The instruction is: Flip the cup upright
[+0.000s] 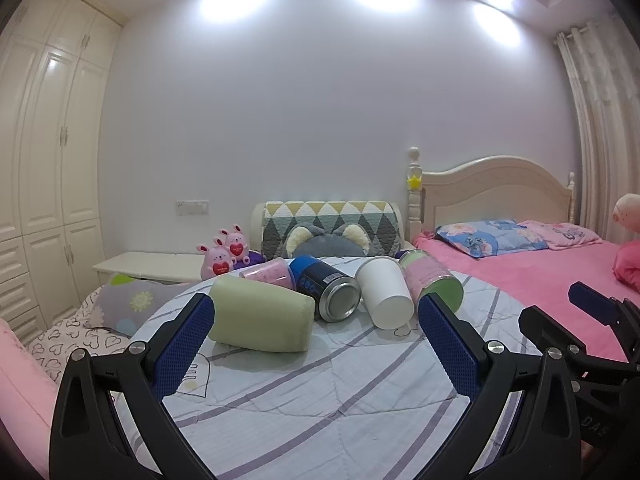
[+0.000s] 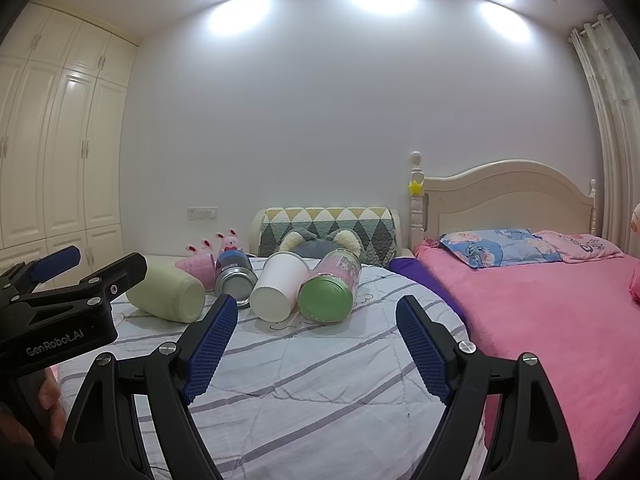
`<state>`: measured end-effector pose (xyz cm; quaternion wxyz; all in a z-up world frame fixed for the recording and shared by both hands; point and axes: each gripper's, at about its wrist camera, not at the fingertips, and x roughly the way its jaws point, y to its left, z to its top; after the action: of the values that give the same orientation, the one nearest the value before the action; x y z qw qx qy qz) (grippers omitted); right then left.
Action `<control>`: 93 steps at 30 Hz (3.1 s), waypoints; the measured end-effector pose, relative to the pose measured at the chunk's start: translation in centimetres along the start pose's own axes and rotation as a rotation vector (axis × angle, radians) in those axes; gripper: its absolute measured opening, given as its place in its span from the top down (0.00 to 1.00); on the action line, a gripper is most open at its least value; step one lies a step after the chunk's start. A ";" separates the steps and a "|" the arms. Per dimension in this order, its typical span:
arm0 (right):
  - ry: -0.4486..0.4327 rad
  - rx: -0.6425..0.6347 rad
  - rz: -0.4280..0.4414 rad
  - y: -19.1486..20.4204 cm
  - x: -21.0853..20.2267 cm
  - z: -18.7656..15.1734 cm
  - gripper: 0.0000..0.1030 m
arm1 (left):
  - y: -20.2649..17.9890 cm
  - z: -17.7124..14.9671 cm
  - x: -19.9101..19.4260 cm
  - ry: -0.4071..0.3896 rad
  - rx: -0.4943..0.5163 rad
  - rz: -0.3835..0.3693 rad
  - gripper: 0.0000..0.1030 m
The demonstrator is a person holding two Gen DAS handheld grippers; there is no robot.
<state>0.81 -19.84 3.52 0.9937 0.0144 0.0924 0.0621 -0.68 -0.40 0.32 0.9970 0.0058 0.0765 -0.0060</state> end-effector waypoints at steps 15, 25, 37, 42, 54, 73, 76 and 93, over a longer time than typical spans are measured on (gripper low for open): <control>-0.001 -0.006 0.000 0.1 0.0 0.1 0.20 | 0.0 0.0 -0.1 -0.002 0.002 0.005 0.00; 0.007 -0.009 0.001 0.2 -0.1 0.1 0.20 | 0.0 0.0 -0.1 -0.003 0.002 0.004 0.00; 0.080 -0.020 0.023 0.3 1.8 1.2 0.20 | 0.8 0.8 1.5 0.071 -0.008 -0.012 0.00; 0.145 -0.001 0.052 0.2 3.8 2.2 0.20 | 1.0 1.6 3.6 0.135 0.010 -0.007 0.00; 0.314 0.013 0.172 0.5 10.8 5.0 0.20 | 1.4 3.7 9.3 0.267 0.070 -0.005 0.00; 0.643 0.013 0.219 3.0 22.5 6.2 0.20 | 4.8 6.8 17.4 0.395 0.146 0.010 0.00; 0.683 0.008 0.178 2.9 23.7 5.7 0.20 | 5.4 6.5 18.4 0.415 0.137 0.013 0.00; 0.788 -0.099 0.069 3.9 26.5 4.3 0.32 | 6.7 5.1 20.4 0.460 0.101 0.000 0.00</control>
<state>26.98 -12.74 3.06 0.8790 -0.0556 0.4628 0.1006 20.37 5.97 2.33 0.9518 0.0569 0.3012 -0.0083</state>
